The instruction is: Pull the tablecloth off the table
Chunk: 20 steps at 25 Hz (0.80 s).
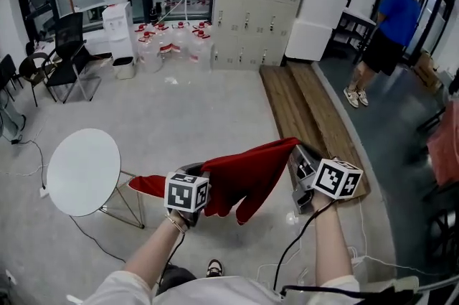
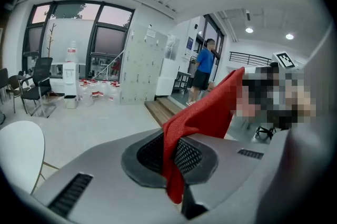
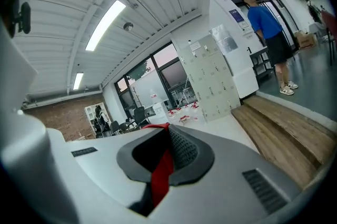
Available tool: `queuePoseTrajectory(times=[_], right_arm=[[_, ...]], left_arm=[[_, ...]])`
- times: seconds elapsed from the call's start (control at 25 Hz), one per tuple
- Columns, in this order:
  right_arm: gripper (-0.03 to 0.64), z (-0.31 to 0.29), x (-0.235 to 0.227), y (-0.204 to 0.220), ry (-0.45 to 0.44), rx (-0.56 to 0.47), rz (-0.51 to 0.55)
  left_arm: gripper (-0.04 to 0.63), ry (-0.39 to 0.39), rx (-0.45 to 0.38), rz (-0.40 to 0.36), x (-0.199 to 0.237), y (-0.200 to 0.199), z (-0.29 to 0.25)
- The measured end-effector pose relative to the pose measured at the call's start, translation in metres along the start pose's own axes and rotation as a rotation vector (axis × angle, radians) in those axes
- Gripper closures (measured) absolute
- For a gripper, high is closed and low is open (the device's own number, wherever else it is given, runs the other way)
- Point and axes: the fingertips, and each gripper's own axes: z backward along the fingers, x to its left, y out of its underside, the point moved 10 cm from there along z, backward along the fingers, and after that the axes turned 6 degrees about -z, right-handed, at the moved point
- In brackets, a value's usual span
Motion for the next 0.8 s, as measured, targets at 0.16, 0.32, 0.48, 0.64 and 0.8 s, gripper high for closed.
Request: queuePoseTrajectory(times=[0.16, 0.32, 0.48, 0.64, 0.8], right_arm=[[0.588, 0.003, -0.001, 0.006, 0.025, -0.002, 0.007], [0.589, -0.002, 0.010, 0.010, 0.049, -0.008, 0.022], [0.588, -0.026, 0.035, 0.017, 0.064, -0.024, 0.029], [0.588, -0.051, 0.058, 0.025, 0.105, -0.030, 0.021], [0.588, -0.075, 0.082, 0.036, 0.122, -0.051, -0.006]], left_arm=[[0.577, -0.008, -0.027, -0.022, 0.003, 0.002, 0.003], [0.577, -0.031, -0.055, -0.039, 0.019, -0.005, 0.016], [0.577, -0.058, -0.068, -0.036, 0.049, -0.010, 0.029], [0.577, -0.069, -0.085, -0.032, 0.083, -0.017, 0.042], [0.577, -0.079, -0.108, -0.030, 0.120, -0.026, 0.056]])
